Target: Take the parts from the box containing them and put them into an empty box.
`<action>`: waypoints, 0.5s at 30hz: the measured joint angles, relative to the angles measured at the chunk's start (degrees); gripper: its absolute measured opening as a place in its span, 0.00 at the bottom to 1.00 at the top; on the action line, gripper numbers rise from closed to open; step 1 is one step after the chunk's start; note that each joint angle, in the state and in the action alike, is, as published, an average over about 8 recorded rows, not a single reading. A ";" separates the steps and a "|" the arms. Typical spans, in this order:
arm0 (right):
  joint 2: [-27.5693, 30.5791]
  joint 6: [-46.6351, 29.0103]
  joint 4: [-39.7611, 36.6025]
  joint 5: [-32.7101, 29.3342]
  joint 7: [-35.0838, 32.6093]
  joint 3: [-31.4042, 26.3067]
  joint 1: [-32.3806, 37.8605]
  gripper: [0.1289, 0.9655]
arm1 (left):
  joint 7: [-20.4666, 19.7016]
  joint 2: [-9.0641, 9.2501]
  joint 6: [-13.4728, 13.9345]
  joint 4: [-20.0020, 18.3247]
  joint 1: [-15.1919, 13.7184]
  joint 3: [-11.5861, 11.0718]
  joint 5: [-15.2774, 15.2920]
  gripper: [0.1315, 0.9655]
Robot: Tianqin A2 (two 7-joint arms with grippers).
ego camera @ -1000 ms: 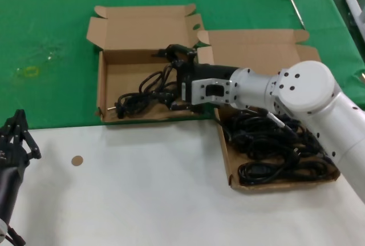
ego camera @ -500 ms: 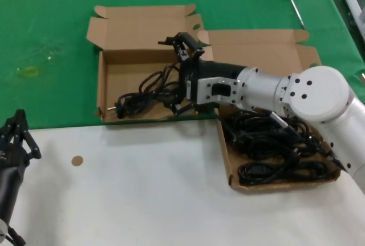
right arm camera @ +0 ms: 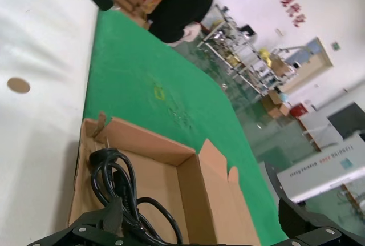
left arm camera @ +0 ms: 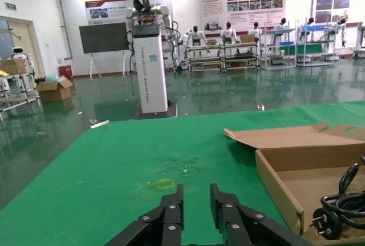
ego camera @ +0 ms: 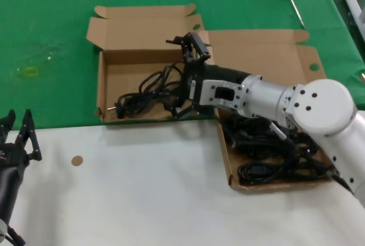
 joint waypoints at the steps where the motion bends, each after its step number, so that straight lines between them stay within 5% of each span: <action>1: -0.01 0.41 0.34 0.27 0.32 0.33 -0.56 0.99 | 0.00 0.00 0.00 0.00 0.00 0.00 0.00 0.12; 9: -0.06 3.94 3.29 2.57 3.10 3.13 -5.31 1.00 | 0.00 0.00 0.00 0.00 0.00 0.00 0.00 0.18; 15: -0.11 6.64 5.55 4.34 5.22 5.29 -8.99 1.00 | 0.00 0.00 0.00 0.00 0.00 0.00 0.00 0.33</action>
